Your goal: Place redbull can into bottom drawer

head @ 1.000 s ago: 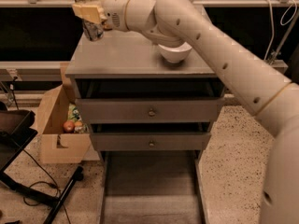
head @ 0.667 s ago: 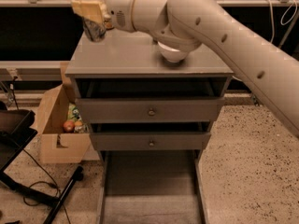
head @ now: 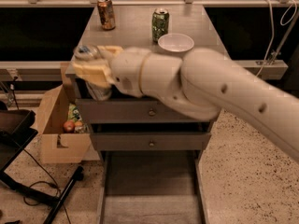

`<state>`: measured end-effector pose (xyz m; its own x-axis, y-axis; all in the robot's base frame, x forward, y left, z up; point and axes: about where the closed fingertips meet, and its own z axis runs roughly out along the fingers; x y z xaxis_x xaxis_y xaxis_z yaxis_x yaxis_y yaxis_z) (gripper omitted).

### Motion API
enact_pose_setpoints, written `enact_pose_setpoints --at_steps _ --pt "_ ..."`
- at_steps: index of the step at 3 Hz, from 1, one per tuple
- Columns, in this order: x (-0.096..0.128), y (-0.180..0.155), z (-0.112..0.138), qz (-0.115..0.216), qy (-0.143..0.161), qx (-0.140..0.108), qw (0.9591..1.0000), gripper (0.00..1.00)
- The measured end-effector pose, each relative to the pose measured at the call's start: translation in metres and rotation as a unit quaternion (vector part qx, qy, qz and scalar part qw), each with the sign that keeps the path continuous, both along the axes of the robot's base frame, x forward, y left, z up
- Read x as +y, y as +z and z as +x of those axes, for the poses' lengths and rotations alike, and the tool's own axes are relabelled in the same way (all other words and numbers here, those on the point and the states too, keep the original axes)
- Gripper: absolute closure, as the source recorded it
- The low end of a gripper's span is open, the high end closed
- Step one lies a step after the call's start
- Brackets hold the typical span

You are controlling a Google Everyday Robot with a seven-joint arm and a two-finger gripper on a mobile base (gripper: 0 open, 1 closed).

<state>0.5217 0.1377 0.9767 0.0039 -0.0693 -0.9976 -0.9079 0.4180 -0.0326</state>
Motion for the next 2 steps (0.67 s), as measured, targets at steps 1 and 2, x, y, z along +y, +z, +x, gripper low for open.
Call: enact_pose_setpoints --at_steps 1,2 --pt "-0.033 -0.089 -0.018 -0.019 -0.032 0.025 0.9990 1.00" --pt "-0.057 -0.196 -0.019 -0.024 -0.064 0.029 0.9973 1.00"
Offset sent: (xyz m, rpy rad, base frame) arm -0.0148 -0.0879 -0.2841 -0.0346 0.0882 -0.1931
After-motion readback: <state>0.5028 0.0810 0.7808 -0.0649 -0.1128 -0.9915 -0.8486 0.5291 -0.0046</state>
